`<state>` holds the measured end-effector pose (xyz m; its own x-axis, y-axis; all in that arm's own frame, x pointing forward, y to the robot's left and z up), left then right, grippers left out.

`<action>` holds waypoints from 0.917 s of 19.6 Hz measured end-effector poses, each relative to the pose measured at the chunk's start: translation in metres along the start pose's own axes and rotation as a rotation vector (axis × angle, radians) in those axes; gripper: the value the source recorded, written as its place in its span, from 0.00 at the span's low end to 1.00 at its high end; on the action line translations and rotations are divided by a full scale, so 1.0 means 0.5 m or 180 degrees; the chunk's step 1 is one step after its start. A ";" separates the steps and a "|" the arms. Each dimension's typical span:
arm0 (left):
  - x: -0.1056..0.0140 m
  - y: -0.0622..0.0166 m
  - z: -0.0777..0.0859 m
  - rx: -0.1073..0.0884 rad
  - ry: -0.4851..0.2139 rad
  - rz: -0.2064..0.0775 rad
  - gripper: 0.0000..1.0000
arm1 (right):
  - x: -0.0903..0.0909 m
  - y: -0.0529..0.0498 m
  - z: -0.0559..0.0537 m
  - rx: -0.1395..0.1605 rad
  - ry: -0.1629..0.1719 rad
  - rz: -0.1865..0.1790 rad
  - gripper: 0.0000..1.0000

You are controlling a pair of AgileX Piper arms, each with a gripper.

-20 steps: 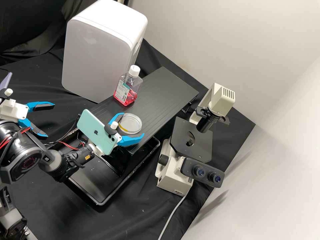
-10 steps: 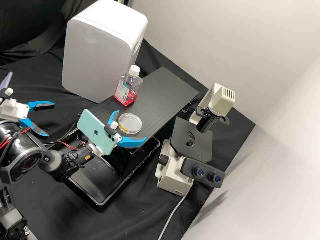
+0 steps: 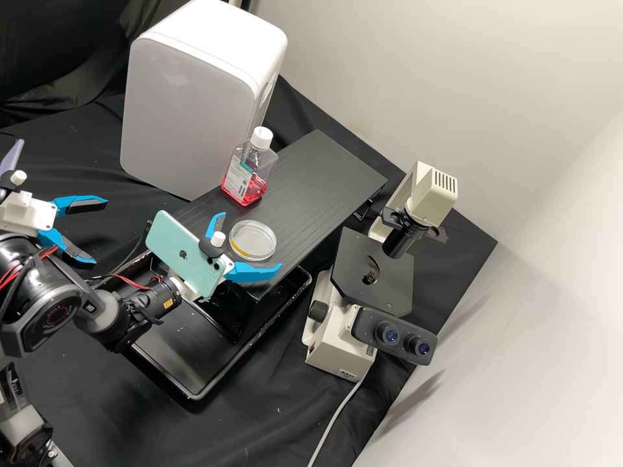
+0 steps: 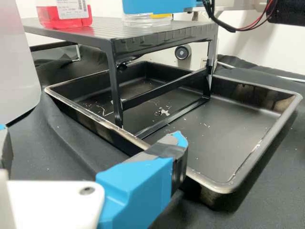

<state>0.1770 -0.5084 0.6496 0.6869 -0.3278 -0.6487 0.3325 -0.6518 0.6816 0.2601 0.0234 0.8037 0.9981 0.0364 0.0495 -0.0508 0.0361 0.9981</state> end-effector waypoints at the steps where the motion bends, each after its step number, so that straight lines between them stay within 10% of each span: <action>1: 0.000 0.000 0.000 0.0000 0.0000 0.0000 1.00 | 0.000 -0.001 -0.001 -0.0055 0.0004 -0.0004 1.00; 7: 0.000 -0.001 0.002 0.0004 -0.0015 -0.0004 1.00 | 0.000 -0.003 -0.003 -0.0273 -0.0051 0.0038 1.00; 18: 0.001 -0.004 0.006 0.0013 -0.0036 -0.0024 1.00 | -0.001 0.004 0.005 -0.0156 -0.0141 0.0113 1.00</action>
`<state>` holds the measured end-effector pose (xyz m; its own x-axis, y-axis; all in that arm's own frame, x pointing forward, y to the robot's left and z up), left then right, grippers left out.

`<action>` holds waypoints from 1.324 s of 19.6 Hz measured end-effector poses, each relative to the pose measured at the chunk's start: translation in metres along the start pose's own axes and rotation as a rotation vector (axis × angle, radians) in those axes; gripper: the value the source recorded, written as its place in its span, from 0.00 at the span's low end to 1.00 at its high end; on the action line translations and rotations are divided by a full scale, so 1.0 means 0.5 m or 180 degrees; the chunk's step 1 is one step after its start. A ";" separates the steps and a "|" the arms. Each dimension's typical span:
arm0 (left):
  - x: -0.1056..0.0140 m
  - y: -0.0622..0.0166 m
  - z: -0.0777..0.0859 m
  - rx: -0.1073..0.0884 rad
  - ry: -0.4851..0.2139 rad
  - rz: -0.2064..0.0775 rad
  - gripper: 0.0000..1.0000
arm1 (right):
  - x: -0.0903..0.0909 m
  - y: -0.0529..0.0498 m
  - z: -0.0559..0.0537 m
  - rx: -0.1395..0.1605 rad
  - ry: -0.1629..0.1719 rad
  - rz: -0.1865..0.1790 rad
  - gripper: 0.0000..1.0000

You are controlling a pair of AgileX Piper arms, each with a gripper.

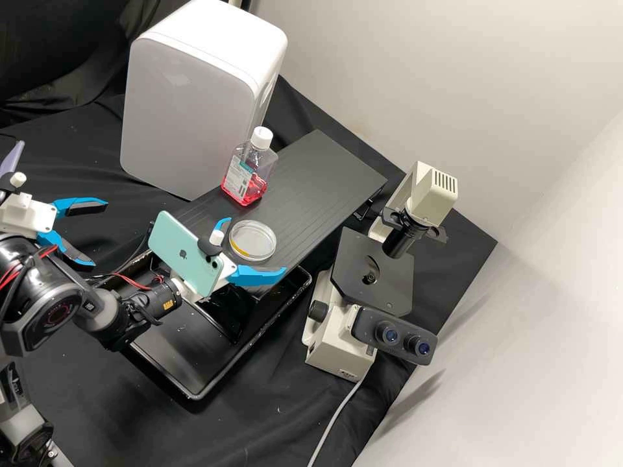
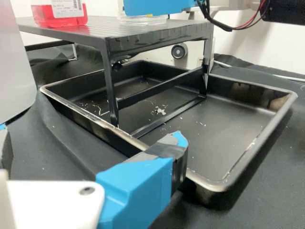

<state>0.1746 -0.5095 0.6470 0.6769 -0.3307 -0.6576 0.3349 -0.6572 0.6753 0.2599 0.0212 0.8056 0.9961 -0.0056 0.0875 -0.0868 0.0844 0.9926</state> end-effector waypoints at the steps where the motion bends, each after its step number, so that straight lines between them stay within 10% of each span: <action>1: 0.001 -0.002 -0.001 -0.0001 0.0004 -0.0015 1.00 | 0.000 0.000 0.000 0.0005 0.0000 0.0000 1.00; 4: 0.001 -0.003 -0.001 -0.0001 0.0005 -0.0021 1.00 | 0.000 0.000 0.000 0.0005 0.0000 0.0000 1.00; 5: 0.001 -0.003 -0.001 -0.0001 0.0005 -0.0021 1.00 | 0.000 0.000 0.000 0.0005 0.0000 0.0000 0.00; 26: 0.001 -0.003 -0.001 -0.0001 0.0005 -0.0021 1.00 | 0.000 0.000 0.000 0.0005 0.0000 0.0000 0.00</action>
<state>0.1746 -0.5083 0.6459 0.6758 -0.3253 -0.6615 0.3396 -0.6591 0.6710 0.2599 0.0212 0.8056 0.9961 -0.0056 0.0875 -0.0868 0.0830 0.9928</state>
